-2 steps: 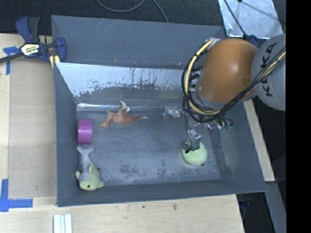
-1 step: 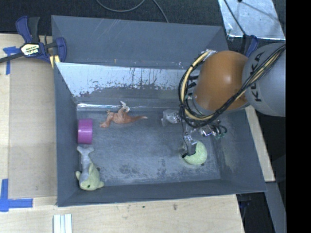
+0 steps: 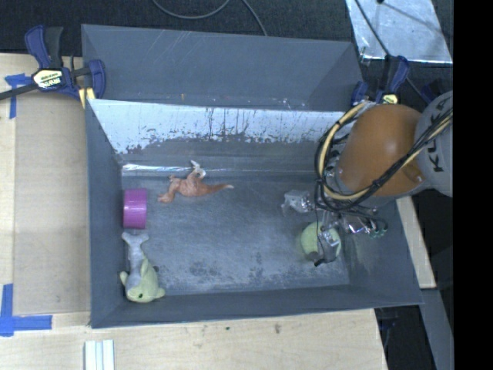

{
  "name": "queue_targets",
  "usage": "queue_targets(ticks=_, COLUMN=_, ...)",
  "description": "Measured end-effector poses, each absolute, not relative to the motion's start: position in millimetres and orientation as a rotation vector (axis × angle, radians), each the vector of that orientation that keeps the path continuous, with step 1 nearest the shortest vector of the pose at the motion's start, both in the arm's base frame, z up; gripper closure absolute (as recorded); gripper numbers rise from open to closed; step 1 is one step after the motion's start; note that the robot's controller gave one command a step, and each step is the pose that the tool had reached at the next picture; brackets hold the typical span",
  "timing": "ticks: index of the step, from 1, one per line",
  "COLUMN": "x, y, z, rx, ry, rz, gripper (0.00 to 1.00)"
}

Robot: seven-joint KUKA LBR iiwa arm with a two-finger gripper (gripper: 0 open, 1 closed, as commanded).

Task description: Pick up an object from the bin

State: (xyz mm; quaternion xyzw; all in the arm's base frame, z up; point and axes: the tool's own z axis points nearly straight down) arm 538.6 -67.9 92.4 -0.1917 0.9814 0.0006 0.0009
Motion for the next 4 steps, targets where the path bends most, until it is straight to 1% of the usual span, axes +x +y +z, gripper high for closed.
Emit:
queue_targets(ticks=1, x=521.2, y=-148, z=91, rx=-0.559, ry=3.090, rz=0.017, gripper=1.00)
queue_targets(ticks=2, x=522.6, y=-145, z=91, rx=-0.543, ry=3.094, rz=0.011, gripper=1.00)
queue_targets(ticks=3, x=549.9, y=-146, z=141, rx=-0.574, ry=3.090, rz=0.003, gripper=1.00)
queue_targets(ticks=4, x=541.2, y=-128, z=215, rx=-0.628, ry=3.079, rz=0.002, gripper=1.00)
